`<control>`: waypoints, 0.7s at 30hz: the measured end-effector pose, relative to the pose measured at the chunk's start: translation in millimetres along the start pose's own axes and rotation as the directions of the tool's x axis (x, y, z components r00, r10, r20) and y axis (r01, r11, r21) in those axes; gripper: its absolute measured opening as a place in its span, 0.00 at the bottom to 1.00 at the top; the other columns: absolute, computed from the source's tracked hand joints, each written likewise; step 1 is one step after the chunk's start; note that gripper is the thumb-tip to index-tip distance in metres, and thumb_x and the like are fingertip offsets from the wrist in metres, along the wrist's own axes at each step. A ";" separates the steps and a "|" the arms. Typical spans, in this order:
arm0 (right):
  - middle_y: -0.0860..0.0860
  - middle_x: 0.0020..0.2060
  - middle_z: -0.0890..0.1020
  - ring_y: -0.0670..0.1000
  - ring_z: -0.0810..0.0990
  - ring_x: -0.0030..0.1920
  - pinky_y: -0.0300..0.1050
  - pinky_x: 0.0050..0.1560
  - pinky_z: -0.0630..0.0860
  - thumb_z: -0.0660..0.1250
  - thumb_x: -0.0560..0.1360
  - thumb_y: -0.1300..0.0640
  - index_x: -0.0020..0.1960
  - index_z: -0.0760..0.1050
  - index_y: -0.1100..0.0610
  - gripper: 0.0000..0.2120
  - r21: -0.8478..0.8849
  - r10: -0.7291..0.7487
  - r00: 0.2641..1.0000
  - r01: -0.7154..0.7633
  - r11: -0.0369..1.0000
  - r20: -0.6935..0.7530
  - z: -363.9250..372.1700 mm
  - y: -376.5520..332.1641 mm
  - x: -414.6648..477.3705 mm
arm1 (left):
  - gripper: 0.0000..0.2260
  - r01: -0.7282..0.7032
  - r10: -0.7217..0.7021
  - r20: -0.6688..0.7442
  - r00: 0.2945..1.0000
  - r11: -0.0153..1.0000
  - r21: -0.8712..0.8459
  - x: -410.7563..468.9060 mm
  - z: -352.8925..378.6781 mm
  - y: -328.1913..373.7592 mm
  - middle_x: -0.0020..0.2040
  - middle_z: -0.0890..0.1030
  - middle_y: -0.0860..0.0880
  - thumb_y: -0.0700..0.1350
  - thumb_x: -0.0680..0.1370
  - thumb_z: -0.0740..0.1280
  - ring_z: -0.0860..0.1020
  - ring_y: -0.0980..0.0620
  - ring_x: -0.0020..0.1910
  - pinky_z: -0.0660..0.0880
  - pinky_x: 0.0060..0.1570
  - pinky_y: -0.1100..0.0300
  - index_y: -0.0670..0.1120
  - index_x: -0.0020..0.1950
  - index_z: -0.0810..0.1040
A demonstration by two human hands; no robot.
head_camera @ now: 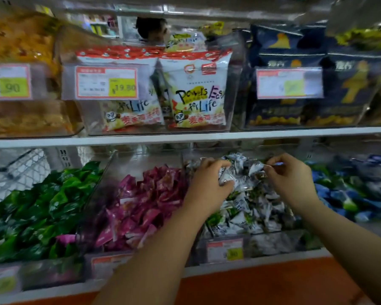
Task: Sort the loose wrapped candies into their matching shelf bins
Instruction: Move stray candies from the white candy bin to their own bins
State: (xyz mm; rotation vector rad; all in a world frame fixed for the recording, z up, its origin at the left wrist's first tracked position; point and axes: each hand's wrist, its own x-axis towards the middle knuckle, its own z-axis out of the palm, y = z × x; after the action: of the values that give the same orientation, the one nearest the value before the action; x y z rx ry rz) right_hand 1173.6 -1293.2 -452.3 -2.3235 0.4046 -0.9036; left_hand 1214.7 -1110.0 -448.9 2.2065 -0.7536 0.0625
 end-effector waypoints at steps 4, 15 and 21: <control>0.53 0.40 0.81 0.54 0.79 0.39 0.42 0.39 0.73 0.69 0.75 0.55 0.46 0.75 0.58 0.06 -0.008 0.026 0.997 -0.026 1.000 0.074 8.4 9.2 16.6 | 0.19 0.000 -0.004 0.030 1.000 0.991 0.132 17.3 12.9 -3.4 0.70 0.62 0.53 0.51 0.80 0.62 0.71 0.50 0.60 0.68 0.56 0.57 0.55 0.71 0.65; 0.42 0.76 0.51 0.48 0.48 0.76 0.55 0.75 0.50 0.37 0.67 0.24 0.76 0.55 0.43 0.42 -0.233 -0.300 0.714 0.545 0.806 0.633 14.8 31.1 -1.0 | 0.33 -0.223 -0.047 0.395 0.917 0.762 0.608 20.1 23.4 -21.7 0.74 0.30 0.57 0.66 0.78 0.46 0.31 0.52 0.74 0.29 0.68 0.37 0.55 0.76 0.33; 0.45 0.77 0.39 0.49 0.42 0.77 0.54 0.74 0.43 0.49 0.79 0.37 0.77 0.44 0.44 0.31 -0.411 -0.078 0.711 0.489 0.769 0.699 22.2 30.8 22.9 | 0.32 -0.207 -0.130 0.418 0.899 0.714 0.669 41.4 22.3 -25.4 0.75 0.31 0.57 0.66 0.78 0.43 0.35 0.50 0.75 0.31 0.68 0.35 0.55 0.75 0.32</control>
State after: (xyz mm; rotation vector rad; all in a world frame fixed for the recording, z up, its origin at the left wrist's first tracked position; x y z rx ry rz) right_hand 1203.6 -1318.3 -473.3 -3.1393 -0.0335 -0.0012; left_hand 1258.1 -1133.2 -469.9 2.9985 -1.1755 -0.1671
